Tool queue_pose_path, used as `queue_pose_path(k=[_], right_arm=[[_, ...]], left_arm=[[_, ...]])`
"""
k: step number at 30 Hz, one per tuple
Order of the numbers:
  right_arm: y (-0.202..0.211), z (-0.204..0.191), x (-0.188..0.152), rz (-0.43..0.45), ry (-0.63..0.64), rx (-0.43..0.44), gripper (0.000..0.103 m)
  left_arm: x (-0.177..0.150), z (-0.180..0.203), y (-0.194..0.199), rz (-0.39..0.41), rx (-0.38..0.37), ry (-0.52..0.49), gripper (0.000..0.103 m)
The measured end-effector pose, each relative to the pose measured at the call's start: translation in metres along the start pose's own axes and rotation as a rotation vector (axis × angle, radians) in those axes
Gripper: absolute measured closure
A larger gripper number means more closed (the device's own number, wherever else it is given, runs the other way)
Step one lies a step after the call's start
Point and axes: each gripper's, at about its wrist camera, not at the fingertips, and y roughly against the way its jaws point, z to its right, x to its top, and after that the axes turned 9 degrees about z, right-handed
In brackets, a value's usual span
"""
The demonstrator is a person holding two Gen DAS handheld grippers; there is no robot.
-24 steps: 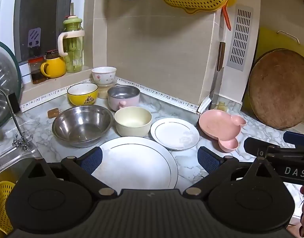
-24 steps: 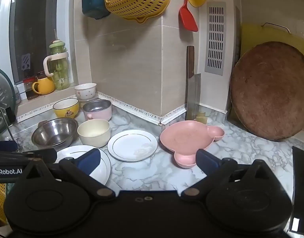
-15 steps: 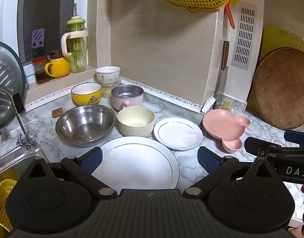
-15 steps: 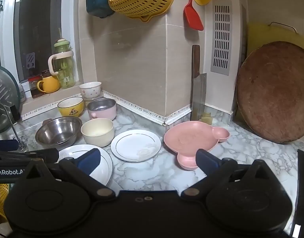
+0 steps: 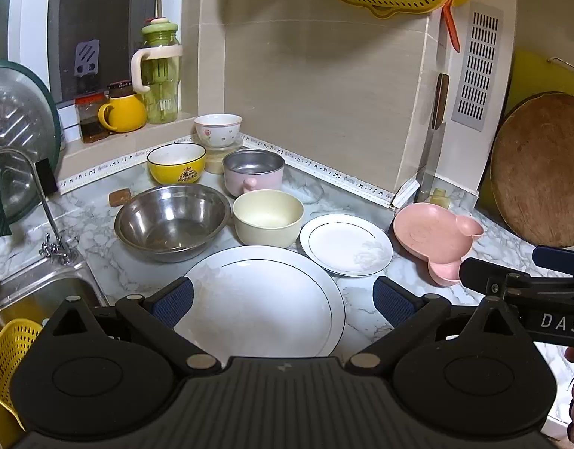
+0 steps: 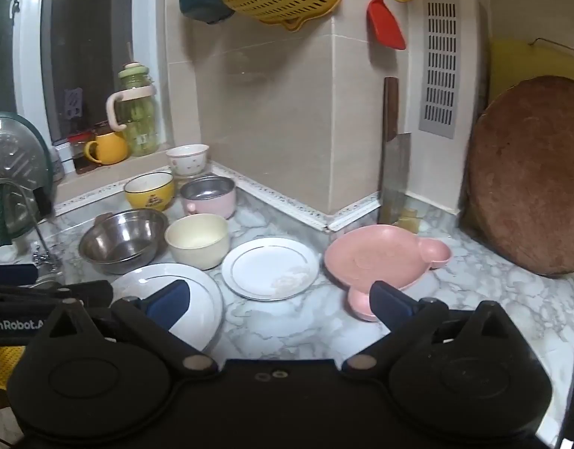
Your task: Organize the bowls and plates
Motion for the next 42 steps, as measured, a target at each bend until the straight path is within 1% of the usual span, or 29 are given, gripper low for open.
queue_pose_path(k=[14, 35, 42], right_arm=[[0.002, 0.007, 0.003, -0.012, -0.005, 0.033, 0.001], [0.014, 0.013, 0.006, 0.016, -0.014, 0.029, 0.001], [0.013, 0.013, 0.006, 0.016, -0.015, 0.030, 0.001]], left_arm=[[0.002, 0.006, 0.007, 0.000, 0.021, 0.010, 0.000], [0.004, 0.013, 0.017, 0.027, 0.006, 0.013, 0.000], [0.007, 0.012, 0.019, 0.032, 0.018, 0.016, 0.000]])
